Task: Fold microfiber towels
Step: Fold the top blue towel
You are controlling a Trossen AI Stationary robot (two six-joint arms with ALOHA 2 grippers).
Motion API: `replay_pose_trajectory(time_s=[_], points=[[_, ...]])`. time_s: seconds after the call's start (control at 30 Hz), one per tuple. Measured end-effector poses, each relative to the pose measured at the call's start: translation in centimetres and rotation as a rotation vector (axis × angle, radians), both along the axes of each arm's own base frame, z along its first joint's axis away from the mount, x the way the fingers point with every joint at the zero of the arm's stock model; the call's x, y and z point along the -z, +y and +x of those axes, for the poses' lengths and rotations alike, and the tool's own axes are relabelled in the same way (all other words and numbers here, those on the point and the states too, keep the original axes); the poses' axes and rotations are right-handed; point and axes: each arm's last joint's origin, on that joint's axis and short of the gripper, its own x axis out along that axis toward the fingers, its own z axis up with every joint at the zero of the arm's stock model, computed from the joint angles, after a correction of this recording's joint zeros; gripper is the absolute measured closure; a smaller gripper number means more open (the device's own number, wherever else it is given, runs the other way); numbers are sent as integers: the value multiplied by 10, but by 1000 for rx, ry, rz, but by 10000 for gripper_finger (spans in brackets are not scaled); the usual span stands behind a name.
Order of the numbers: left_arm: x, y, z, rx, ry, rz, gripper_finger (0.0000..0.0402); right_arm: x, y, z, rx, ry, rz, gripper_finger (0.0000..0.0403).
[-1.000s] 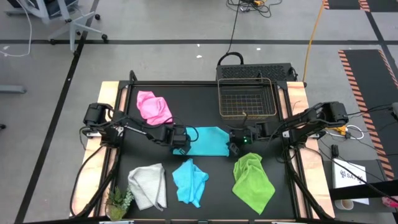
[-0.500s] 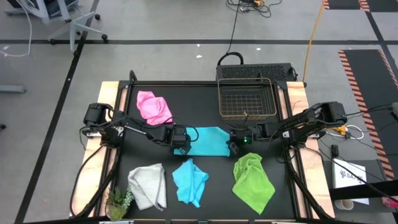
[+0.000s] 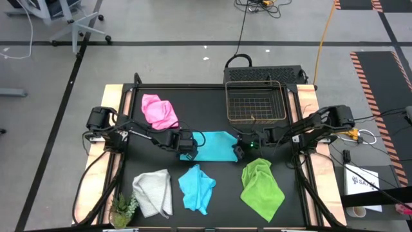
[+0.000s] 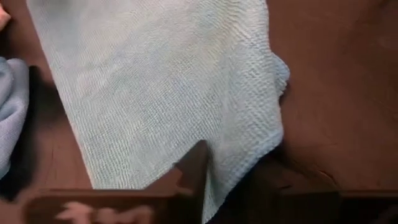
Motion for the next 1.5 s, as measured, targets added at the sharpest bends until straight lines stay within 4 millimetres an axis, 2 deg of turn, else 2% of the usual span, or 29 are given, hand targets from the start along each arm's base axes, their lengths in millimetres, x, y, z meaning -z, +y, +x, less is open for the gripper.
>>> replay_pose_trajectory(time_s=[0.1,0.47,0.87,1.07,1.3,1.5], points=[[0,0,0,0,0,0,305,-1,0,0,-29,-3,39,393],[-5,-1,5,32,-16,6,305,-15,-3,-3,-25,-54,60,402],[-31,1,23,120,-33,51,305,-13,-9,-17,-31,86,56,402],[-29,-6,20,159,-20,35,305,-18,-9,-17,-34,58,59,402],[-22,-8,16,136,-24,46,305,-40,-8,-18,-34,-52,89,403],[-7,-10,30,130,-133,36,305,-53,-8,-20,-23,-123,95,403]])
